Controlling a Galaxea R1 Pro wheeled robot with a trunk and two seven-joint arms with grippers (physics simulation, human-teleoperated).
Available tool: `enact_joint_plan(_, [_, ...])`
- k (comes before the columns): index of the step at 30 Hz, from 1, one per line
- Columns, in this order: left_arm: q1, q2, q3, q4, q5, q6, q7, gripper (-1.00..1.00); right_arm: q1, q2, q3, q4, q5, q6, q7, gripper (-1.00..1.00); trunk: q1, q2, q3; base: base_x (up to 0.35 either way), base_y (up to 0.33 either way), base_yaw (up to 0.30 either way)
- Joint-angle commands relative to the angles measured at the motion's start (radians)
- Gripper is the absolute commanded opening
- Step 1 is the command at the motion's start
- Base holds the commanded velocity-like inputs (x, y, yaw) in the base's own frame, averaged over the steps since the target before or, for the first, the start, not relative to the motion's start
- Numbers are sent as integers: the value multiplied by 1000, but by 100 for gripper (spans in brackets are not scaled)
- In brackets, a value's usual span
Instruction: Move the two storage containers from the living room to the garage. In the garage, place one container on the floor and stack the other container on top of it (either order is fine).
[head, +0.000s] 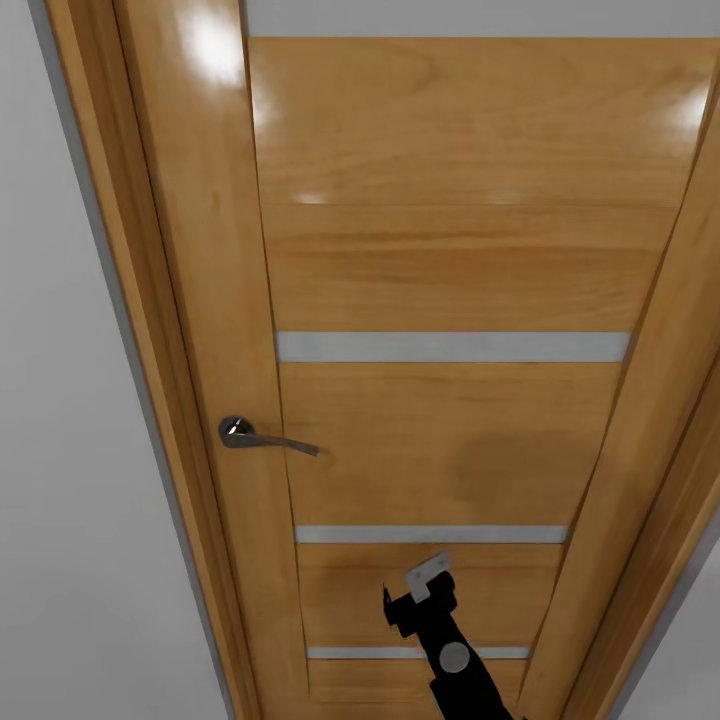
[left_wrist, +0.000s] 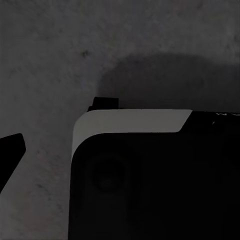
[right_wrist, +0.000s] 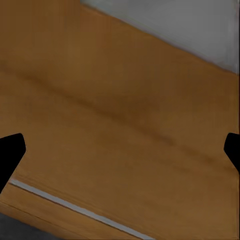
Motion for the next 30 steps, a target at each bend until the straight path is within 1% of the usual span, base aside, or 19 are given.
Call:
enact_joint_plan(1, [1,0,0,-2,6,1,1,100,0,-1,3,-20,7,19,-4,100,0,-1,-1,0,0,0])
enact_joint_plan(4, [1,0,0,-2,6,1,1,100,0,-3,3,-78,6,57,-4,100,0,-1,-1,0,0,0])
enact_joint_plan(5, [1,0,0,-3,6,1,1,100,0,-4,3,-130,6,92,-4,100,0,-1,-1,0,0,0])
enact_joint_plan(9, [1,0,0,-3,6,1,1,100,0,-5,3,-183,6,138,-4,100,0,-1,-1,0,0,0])
enact_joint_plan(10, [1,0,0,-3,6,1,1,100,0,-5,4,-224,6,176,-4,100,0,-1,-1,0,0,0])
enact_joint_plan(11, [1,0,0,-3,6,1,1,100,0,-5,5,-229,7,182,-5,100,0,-1,-1,0,0,0])
enact_joint_plan(14, [1,0,0,-2,6,1,1,100,0,-5,28,-252,12,211,-6,100,0,-1,-1,0,0,0])
enact_joint_plan(15, [1,0,0,-3,6,1,1,100,0,-5,46,-269,19,227,-6,100,0,-1,-1,0,0,0])
enact_joint_plan(16, [1,0,0,-3,6,1,1,100,0,-5,53,-281,27,240,-8,100,0,-1,-1,0,0,0])
enact_joint_plan(17, [1,0,0,-3,6,1,1,100,-1,-5,62,-298,47,264,-16,100,0,-1,-1,0,0,0])
enact_joint_plan(20, [1,0,0,-3,6,1,1,100,0,-4,67,-309,69,276,-27,100,0,-1,-1,0,0,0])
enact_joint_plan(22, [1,0,0,-3,6,1,1,100,-1,-3,70,-316,94,290,-34,100,0,-1,-1,0,0,0])
enact_joint_plan(27, [1,0,0,-3,6,1,1,100,-1,-4,61,-321,108,304,-39,100,0,-1,-1,0,0,0])
enact_joint_plan(28, [1,0,0,-3,6,1,1,100,-1,-4,46,-325,110,306,-42,100,0,-1,-1,0,0,0])
enact_joint_plan(30, [1,0,0,-3,6,1,1,100,-2,-4,41,-326,110,306,-43,100,0,-1,-1,0,0,0])
